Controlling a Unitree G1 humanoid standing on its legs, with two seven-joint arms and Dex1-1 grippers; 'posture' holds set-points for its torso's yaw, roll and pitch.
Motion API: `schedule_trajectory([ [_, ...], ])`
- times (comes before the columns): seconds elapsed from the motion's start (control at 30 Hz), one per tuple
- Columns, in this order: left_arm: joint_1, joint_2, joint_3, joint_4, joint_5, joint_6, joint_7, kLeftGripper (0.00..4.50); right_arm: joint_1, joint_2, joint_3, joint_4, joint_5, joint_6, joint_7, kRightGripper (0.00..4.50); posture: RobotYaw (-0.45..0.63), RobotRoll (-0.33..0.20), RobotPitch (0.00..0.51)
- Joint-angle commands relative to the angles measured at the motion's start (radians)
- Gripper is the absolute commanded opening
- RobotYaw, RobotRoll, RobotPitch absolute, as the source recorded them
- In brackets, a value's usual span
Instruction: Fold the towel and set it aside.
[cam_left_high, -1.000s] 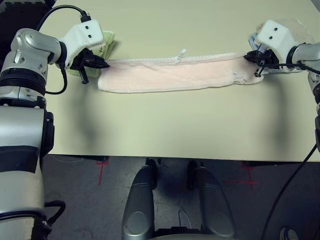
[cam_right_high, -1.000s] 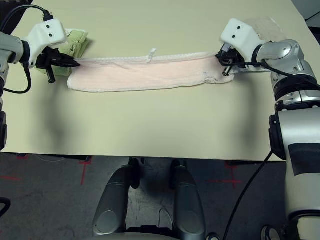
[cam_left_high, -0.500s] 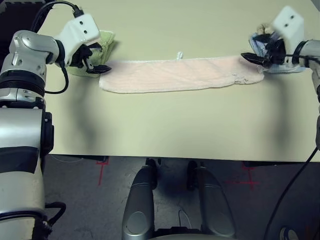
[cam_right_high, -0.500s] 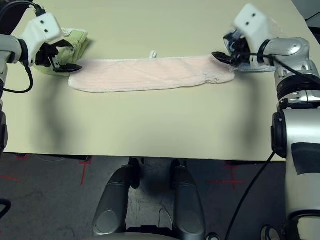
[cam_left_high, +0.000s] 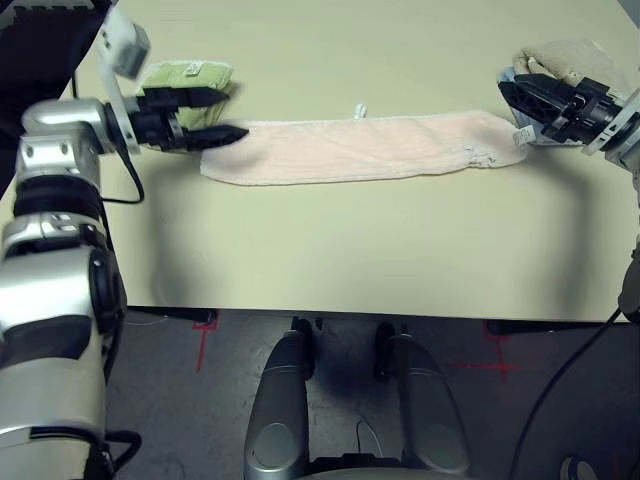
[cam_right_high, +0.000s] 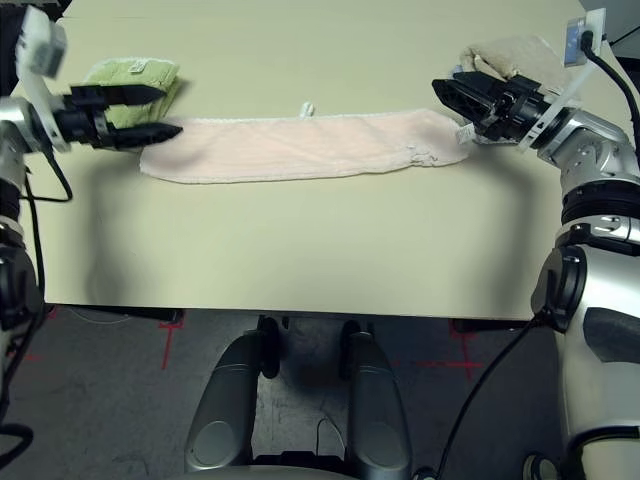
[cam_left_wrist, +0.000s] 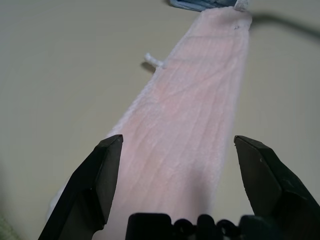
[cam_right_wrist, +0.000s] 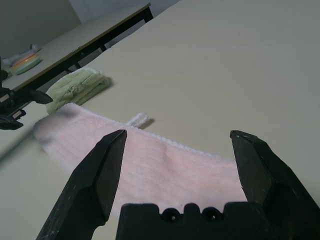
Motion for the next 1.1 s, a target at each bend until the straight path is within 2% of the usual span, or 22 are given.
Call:
schedule_trajectory([
  [0.03,0.068,-0.014,-0.015,-0.09,-0.024,-0.024,-0.027,4.5,0.037,-0.009,0.004,-0.037,0.019,0.052,0.025,4.47,0.03,0.0,0.313],
  [0.27,0.096,-0.021,-0.046,-0.06,0.004,-0.178,-0.028,4.5,0.048,-0.035,-0.023,-0.076,0.104,0.398,0.009,4.47,0.02,0.0,0.317],
  [0.43,0.089,-0.008,-0.067,0.002,0.034,-0.287,-0.02,4.5,0.114,-0.085,-0.056,-0.151,0.168,0.631,-0.035,4.47,0.01,0.0,0.317],
  [0.63,0.055,-0.013,-0.063,0.075,0.05,-0.327,0.029,4.5,0.227,-0.112,-0.143,-0.293,0.26,0.814,-0.14,4.47,0.0,0.0,0.318],
  [0.87,0.036,-0.023,-0.066,0.111,0.045,-0.312,0.051,4.5,0.364,-0.077,-0.263,-0.465,0.34,0.903,-0.303,4.47,-0.01,0.0,0.316],
  [1.1,0.019,-0.025,-0.063,0.14,0.044,-0.299,0.052,4.5,0.387,0.018,-0.277,-0.524,0.345,0.875,-0.475,4.47,-0.01,0.0,0.319],
])
